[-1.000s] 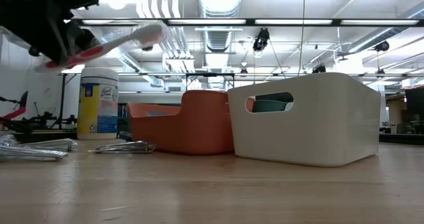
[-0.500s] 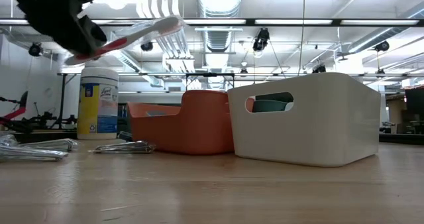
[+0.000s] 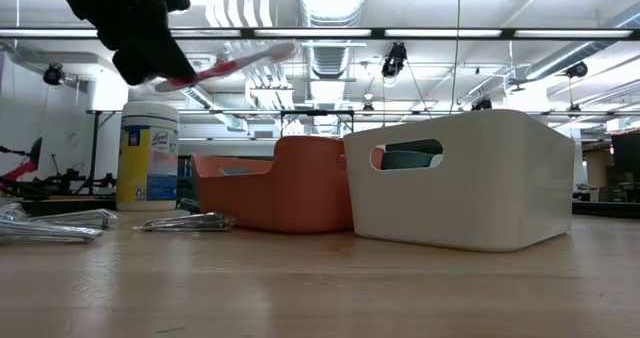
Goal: Pick & Place Travel size toiletries
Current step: Put the orange toothbrush into the black bin
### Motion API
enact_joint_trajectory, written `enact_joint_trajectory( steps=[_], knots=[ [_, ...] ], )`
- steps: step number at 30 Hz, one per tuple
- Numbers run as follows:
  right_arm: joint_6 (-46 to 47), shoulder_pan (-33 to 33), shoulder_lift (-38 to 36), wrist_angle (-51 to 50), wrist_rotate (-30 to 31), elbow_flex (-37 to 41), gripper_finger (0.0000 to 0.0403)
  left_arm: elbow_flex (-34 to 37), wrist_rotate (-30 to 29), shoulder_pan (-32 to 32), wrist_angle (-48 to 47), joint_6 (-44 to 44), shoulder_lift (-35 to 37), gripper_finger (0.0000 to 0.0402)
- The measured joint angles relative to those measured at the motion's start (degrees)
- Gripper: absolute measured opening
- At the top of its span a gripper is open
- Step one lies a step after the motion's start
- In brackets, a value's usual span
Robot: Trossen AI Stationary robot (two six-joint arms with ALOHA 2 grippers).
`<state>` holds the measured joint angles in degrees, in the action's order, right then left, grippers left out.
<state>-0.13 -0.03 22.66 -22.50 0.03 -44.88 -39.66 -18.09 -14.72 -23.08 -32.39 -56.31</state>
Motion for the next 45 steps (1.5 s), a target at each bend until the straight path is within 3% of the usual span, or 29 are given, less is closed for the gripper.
enact_joint_trajectory(
  steps=[25,45],
  knots=[
    [0.0,0.0,0.0,0.0,0.0,0.0,0.0034,-1.4,0.3,4.3,-0.3,2.4,0.1,0.0037],
    [0.1,0.0,0.0,0.0,0.0,0.0,0.0034,-1.4,0.6,17.3,-1.8,4.7,0.1,0.0037]
  ],
)
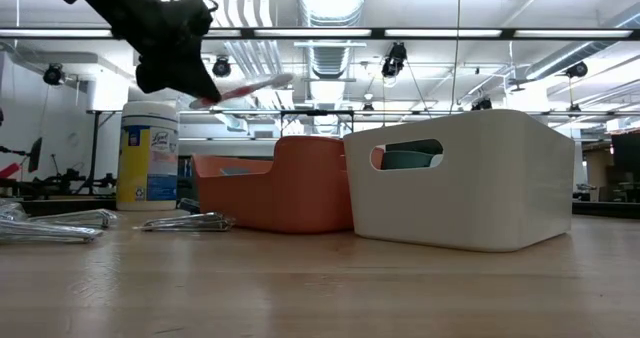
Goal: Pick & Place Travel size toiletries
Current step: Put the orange toothbrush into the black bin
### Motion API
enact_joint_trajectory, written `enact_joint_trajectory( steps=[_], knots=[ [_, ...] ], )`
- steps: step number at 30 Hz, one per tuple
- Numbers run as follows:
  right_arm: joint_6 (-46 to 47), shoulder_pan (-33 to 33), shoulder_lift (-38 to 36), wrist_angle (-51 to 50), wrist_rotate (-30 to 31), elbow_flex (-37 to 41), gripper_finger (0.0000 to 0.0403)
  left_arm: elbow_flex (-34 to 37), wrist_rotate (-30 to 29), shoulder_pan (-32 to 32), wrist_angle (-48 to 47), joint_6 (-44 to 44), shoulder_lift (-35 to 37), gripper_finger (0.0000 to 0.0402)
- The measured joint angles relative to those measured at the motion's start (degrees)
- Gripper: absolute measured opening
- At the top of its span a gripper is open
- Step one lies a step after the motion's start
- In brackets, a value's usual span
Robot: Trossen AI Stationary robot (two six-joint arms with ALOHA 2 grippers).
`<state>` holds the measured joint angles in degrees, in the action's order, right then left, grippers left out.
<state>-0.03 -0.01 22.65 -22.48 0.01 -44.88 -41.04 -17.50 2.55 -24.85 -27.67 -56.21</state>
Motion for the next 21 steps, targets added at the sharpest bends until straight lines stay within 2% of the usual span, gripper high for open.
enact_joint_trajectory(
  steps=[14,21],
  knots=[
    [0.0,0.0,0.0,0.0,0.0,0.0,0.0034,0.0,2.0,12.7,-1.8,5.1,-0.5,0.0037],
    [-0.1,0.0,0.0,0.0,0.0,0.0,0.0034,0.0,5.5,18.5,1.4,8.2,-5.5,0.0037]
  ],
)
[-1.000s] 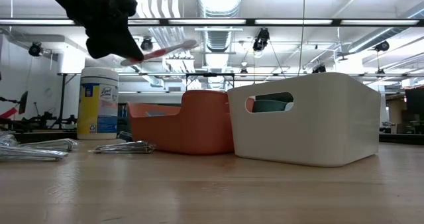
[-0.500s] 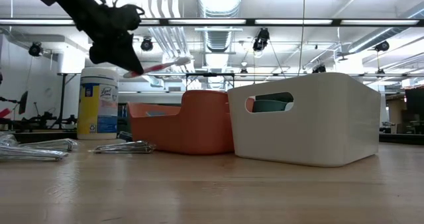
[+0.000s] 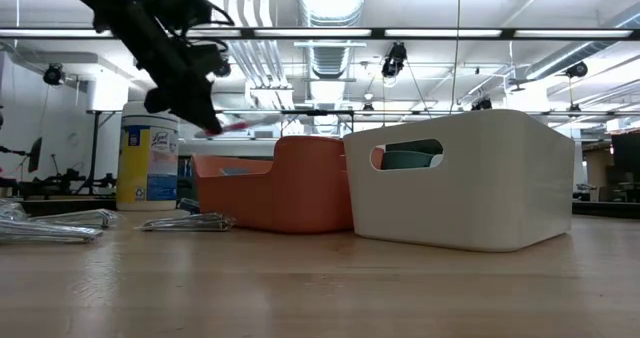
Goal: Pick & Place Travel size toiletries
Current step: Put the orange toothbrush into the black bin, then put the blue toothbrush into the black bin
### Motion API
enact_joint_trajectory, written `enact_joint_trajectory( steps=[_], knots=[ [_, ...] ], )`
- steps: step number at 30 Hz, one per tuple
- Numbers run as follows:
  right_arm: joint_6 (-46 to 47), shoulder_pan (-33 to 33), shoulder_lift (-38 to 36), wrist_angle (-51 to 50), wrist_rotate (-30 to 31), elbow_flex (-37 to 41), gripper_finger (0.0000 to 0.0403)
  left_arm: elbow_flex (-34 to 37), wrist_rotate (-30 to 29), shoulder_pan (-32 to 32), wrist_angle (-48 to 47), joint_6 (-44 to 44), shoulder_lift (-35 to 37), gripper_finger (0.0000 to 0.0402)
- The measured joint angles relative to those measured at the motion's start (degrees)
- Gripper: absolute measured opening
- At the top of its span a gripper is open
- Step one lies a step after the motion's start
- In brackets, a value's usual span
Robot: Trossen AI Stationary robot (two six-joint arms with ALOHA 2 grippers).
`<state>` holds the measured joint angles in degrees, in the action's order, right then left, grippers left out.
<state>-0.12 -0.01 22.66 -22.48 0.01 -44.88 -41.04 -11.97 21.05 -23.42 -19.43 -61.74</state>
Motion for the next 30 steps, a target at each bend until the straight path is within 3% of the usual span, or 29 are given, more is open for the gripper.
enact_joint_trajectory(
  steps=[8,16,30],
  knots=[
    [0.1,0.0,0.0,0.0,0.0,0.0,0.0034,-1.5,0.5,0.3,3.4,2.4,-5.7,0.0037],
    [0.0,0.0,0.0,0.0,0.0,0.0,0.0034,-2.9,0.4,0.3,3.0,2.4,-6.7,0.0041],
    [0.0,0.0,0.0,0.0,0.0,0.0,0.0034,-2.9,0.4,0.2,2.2,3.0,-5.5,0.0124]
  ],
)
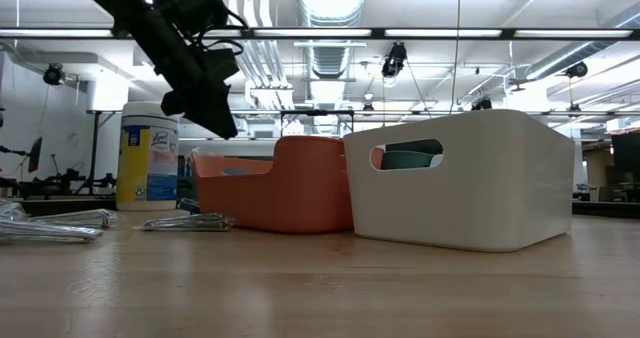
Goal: Pick & Place Travel size toiletries
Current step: Put the blue toothbrush into the black bin
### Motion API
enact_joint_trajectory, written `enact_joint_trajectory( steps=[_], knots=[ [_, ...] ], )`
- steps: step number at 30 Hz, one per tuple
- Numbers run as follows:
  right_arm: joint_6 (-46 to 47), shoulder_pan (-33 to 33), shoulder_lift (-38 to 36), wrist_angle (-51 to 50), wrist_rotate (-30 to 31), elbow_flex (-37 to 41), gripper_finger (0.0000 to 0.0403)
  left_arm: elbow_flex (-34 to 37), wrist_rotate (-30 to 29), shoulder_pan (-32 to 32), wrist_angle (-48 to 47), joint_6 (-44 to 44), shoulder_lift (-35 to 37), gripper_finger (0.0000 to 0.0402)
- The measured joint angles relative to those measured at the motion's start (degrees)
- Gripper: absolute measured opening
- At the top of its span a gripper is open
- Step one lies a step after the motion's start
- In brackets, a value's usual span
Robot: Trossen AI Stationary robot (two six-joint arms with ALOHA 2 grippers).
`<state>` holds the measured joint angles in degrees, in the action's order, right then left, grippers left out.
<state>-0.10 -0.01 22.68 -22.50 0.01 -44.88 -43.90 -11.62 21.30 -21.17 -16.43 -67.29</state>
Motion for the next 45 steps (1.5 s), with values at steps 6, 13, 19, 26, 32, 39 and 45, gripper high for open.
enact_joint_trajectory(
  steps=[6,13,19,26,32,39,45],
  knots=[
    [0.1,0.0,0.0,0.0,0.0,0.0,0.0034,0.0,0.0,0.0,0.0,1.9,1.0,0.0139],
    [0.0,0.0,0.0,0.0,0.0,0.0,0.0034,0.0,0.3,-2.1,-1.9,3.4,7.2,0.0140],
    [0.1,0.0,0.0,0.0,0.0,0.0,0.0034,0.1,0.4,-6.1,-5.1,3.6,12.6,0.0140],
    [0.0,0.0,0.0,0.0,0.0,0.0,0.0034,0.1,0.4,-12.2,-7.3,3.5,14.9,0.0140],
    [0.0,0.0,0.0,0.0,0.0,0.0,0.0034,0.1,2.1,-18.3,-8.3,4.8,14.8,0.0140],
    [0.1,0.0,0.0,0.0,0.0,0.0,0.0034,0.1,4.9,-26.3,-9.7,9.3,14.6,0.0140],
    [0.0,0.0,0.0,0.0,0.0,0.0,0.0034,0.1,6.6,-29.5,-19.1,8.7,14.6,0.0140]
  ],
)
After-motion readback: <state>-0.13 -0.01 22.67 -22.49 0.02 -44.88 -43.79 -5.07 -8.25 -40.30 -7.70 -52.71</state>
